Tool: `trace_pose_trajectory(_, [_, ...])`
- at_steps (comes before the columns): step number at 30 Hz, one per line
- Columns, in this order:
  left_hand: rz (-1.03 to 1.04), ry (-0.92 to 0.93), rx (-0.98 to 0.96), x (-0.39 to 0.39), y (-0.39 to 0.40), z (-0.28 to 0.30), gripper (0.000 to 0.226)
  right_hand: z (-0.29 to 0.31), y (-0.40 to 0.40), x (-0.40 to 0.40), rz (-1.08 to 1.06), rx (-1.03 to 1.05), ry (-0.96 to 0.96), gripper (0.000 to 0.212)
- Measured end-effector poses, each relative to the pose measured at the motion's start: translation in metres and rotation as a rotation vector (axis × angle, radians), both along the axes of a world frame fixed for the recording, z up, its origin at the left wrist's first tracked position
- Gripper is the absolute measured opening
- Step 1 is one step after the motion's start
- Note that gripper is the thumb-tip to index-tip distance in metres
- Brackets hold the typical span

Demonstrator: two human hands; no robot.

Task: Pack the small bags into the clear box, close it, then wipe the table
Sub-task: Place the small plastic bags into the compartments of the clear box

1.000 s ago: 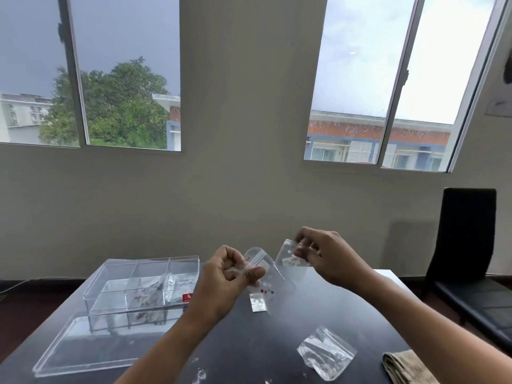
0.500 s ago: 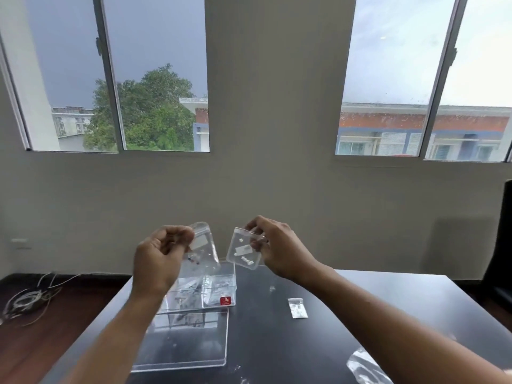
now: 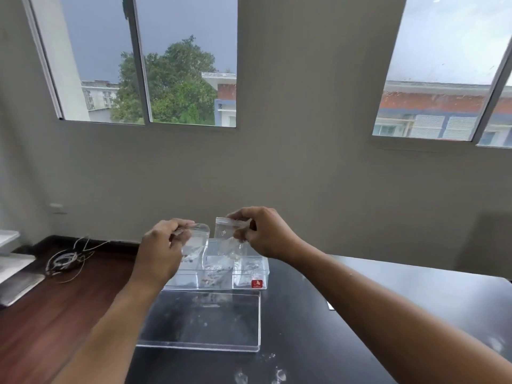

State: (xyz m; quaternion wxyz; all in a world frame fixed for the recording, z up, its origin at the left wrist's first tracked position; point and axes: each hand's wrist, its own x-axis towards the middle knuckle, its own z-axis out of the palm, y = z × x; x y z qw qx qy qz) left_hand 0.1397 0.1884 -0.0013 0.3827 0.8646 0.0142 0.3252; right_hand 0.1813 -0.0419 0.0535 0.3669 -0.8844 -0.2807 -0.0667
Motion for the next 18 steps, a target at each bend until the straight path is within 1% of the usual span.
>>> trace_pose_trajectory(2, [0.033,0.004,0.032,-0.002,0.001,0.001,0.029,-0.003,0.009,0.004,0.012,-0.018,0.016,0.035])
trace_pose_trajectory(6, [0.106,0.028,0.049,-0.004,0.007,-0.001,0.064,-0.014,0.026,0.008,0.028,-0.046,0.0,0.04])
trace_pose_trajectory(9, [0.1,0.036,0.068,-0.005,0.009,-0.002,0.078,-0.027,0.037,0.008,0.037,-0.093,-0.03,0.048])
trace_pose_trajectory(11, [0.075,0.047,0.071,-0.006,0.009,-0.001,0.09,-0.036,0.039,0.01,0.034,-0.173,-0.078,0.054])
trace_pose_trajectory(13, [0.064,0.057,0.102,-0.009,0.009,-0.002,0.098,-0.041,0.038,0.01,0.018,-0.302,-0.187,0.059])
trace_pose_trajectory(15, [0.084,0.035,0.154,-0.011,0.009,-0.001,0.097,-0.035,0.035,0.009,0.009,-0.376,-0.289,0.059])
trace_pose_trajectory(16, [0.098,0.009,0.195,-0.011,0.01,0.001,0.091,-0.03,0.033,0.009,0.024,-0.38,-0.316,0.056])
trace_pose_trajectory(18, [0.085,-0.038,0.292,-0.014,0.011,0.005,0.066,-0.02,0.029,0.008,0.096,-0.373,-0.324,0.05])
